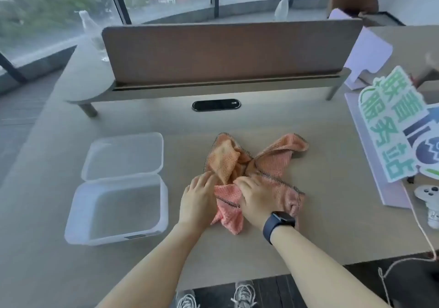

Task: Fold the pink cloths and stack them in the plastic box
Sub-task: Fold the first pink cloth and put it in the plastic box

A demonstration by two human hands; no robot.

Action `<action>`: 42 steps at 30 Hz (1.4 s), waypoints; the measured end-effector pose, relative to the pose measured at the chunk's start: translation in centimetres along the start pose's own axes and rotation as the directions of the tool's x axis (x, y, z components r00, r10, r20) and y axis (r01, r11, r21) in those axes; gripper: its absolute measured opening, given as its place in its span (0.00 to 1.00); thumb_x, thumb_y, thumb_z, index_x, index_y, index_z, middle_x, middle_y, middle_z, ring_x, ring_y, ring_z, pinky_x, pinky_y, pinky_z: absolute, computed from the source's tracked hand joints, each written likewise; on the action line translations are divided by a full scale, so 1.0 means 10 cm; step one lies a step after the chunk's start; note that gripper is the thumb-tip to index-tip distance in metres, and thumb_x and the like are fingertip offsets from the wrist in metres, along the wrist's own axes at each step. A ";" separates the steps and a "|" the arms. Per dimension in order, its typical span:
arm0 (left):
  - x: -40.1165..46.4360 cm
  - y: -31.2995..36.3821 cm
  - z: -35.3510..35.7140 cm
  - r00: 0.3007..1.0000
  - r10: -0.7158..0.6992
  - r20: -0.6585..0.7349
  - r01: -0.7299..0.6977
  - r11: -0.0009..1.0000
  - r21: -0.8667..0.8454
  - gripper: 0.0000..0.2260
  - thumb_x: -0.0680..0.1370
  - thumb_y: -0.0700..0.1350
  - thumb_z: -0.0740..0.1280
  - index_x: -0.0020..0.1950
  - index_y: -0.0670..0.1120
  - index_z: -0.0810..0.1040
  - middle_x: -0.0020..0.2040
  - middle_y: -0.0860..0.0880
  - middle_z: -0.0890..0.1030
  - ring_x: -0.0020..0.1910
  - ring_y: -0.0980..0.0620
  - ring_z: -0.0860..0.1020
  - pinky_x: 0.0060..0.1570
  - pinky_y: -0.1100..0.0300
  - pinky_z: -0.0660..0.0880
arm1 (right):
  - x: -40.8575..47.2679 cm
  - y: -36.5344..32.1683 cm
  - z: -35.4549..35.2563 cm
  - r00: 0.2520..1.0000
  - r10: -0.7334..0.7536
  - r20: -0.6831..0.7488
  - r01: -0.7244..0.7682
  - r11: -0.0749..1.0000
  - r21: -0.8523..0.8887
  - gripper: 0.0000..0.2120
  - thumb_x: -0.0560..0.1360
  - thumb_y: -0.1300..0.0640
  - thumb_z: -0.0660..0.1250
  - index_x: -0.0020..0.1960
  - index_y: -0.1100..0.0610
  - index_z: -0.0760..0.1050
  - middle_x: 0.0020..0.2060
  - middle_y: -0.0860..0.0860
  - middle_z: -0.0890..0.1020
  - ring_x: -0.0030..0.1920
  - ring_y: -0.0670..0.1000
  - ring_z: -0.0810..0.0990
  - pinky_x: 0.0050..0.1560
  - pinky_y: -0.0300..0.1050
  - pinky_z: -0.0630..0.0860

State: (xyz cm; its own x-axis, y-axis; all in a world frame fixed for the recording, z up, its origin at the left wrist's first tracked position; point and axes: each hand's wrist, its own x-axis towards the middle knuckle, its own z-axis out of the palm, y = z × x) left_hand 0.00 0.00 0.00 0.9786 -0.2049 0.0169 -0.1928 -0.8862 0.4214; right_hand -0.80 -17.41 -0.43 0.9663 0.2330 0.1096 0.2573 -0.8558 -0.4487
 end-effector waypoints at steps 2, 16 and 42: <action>-0.01 -0.09 0.10 0.998 -0.047 0.050 0.047 0.999 0.001 0.21 0.74 0.35 0.61 0.64 0.48 0.77 0.65 0.52 0.76 0.65 0.46 0.72 0.57 0.52 0.71 | -0.05 0.08 0.11 0.998 0.018 0.061 -0.019 1.000 0.015 0.18 0.68 0.70 0.65 0.57 0.62 0.78 0.57 0.56 0.81 0.58 0.59 0.77 0.56 0.51 0.76; 0.08 -0.39 0.39 0.962 -0.231 0.145 0.215 0.969 0.120 0.13 0.74 0.37 0.60 0.54 0.47 0.79 0.50 0.49 0.80 0.53 0.43 0.72 0.47 0.53 0.71 | -0.06 0.36 0.36 0.970 0.129 0.204 -0.091 0.978 -0.186 0.06 0.68 0.66 0.67 0.43 0.58 0.79 0.43 0.53 0.80 0.42 0.57 0.76 0.40 0.49 0.74; 0.58 -0.07 -1.13 0.962 -0.099 -0.253 -0.061 0.829 -0.556 0.12 0.72 0.33 0.68 0.47 0.49 0.84 0.40 0.60 0.83 0.41 0.62 0.81 0.41 0.71 0.74 | 0.73 0.16 -1.18 0.883 0.300 -0.362 -0.079 0.854 0.514 0.06 0.71 0.55 0.58 0.41 0.49 0.74 0.29 0.57 0.80 0.31 0.60 0.78 0.30 0.54 0.75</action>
State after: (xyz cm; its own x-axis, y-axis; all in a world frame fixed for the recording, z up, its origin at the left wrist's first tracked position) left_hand 6.66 4.15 10.05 0.9789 -0.0039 0.2041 -0.1797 -0.4910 0.8524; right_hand 6.81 -22.55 10.10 0.9339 -0.2182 0.2831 0.1375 -0.5117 -0.8481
